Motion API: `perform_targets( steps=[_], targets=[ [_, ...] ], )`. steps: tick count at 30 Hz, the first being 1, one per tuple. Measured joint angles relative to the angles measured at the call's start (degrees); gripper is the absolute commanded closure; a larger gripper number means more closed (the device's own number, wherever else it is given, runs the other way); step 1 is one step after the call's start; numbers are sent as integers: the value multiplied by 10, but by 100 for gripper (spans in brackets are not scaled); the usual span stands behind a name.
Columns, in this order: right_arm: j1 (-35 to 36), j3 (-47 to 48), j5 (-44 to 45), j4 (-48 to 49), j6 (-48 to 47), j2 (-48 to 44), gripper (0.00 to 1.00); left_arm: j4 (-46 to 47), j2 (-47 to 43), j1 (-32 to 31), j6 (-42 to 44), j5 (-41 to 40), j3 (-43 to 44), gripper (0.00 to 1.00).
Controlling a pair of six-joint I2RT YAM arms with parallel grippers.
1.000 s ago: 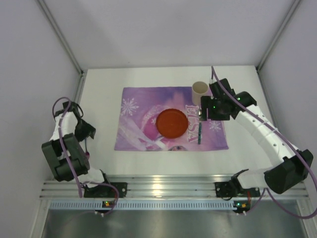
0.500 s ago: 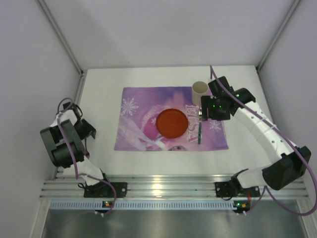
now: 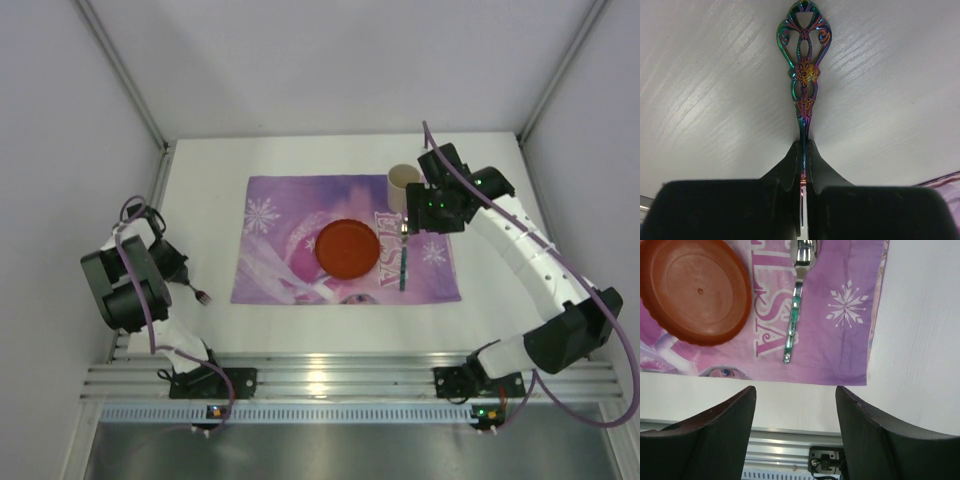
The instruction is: Set the dinner table for one person
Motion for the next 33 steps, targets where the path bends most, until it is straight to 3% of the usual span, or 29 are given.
perform_targets(
  steps=[14, 24, 31, 33],
  targets=[
    [0, 45, 2, 1, -12, 18, 36, -31, 1, -38, 0, 5, 48, 100],
    [-1, 109, -86, 23, -40, 17, 29, 54, -205, -213, -16, 222, 65, 100],
    [-7, 140, -251, 50, 21, 17, 23, 87, -278, -342, -19, 284, 63, 100],
    [-6, 119, -316, 101, 64, 14, 20, 79, -276, -379, -16, 289, 72, 100]
  ],
)
